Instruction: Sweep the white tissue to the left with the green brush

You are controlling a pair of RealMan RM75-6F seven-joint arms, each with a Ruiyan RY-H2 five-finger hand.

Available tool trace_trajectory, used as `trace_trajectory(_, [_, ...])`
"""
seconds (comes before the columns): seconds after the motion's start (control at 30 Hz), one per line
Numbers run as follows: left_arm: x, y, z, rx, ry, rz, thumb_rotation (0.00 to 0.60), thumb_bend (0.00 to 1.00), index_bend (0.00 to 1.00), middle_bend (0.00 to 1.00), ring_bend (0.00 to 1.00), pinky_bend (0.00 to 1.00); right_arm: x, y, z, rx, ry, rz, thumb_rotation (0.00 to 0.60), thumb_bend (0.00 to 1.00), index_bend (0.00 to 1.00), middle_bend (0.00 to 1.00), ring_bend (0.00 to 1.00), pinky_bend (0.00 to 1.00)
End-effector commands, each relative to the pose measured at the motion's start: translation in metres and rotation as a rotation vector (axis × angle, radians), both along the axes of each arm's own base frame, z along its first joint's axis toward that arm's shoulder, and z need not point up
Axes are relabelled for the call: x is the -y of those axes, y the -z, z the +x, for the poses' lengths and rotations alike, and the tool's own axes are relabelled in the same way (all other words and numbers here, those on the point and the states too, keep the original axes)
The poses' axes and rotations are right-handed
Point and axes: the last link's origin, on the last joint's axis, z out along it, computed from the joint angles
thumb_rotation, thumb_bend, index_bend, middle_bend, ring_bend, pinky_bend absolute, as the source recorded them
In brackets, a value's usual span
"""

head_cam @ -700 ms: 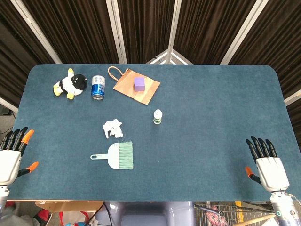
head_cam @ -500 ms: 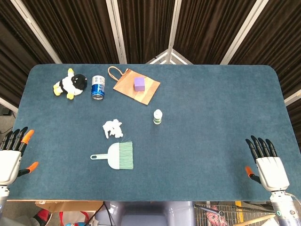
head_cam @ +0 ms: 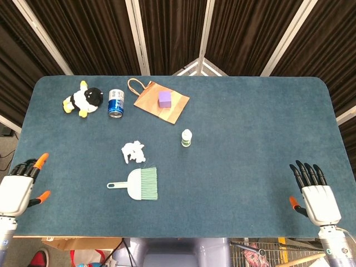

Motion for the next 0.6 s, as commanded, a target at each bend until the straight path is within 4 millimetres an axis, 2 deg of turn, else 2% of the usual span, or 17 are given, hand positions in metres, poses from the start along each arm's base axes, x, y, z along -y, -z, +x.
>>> trace_trajectory(0.03, [-0.012,0.017,0.024,0.007,0.032,-0.057,0.600,0.18,0.29,0.81,0.79,0.83,-0.001,0.000,0.000,0.002,-0.001,0.000,0.600,0.32,0.00,0.00,0.00,0.00])
trace_trajectory(0.13, [-0.021,0.034,0.041,0.036,0.019,-0.103,0.600,0.23,0.43,0.99,0.97,0.99,-0.001,0.000,0.001,0.005,-0.001,0.004,0.600,0.32,0.00,0.00,0.00,0.00])
trace_trajectory(0.37, [-0.041,0.090,0.071,0.000,-0.072,-0.235,0.600,0.26,0.49,1.00,1.00,1.00,-0.002,0.000,0.001,0.013,0.000,0.005,0.600,0.32,0.00,0.00,0.00,0.00])
trace_trajectory(0.6, [-0.053,0.126,0.092,0.013,-0.169,-0.295,0.600,0.31,0.46,1.00,1.00,1.00,-0.001,-0.001,0.001,0.019,0.001,0.005,0.600,0.32,0.00,0.00,0.00,0.00])
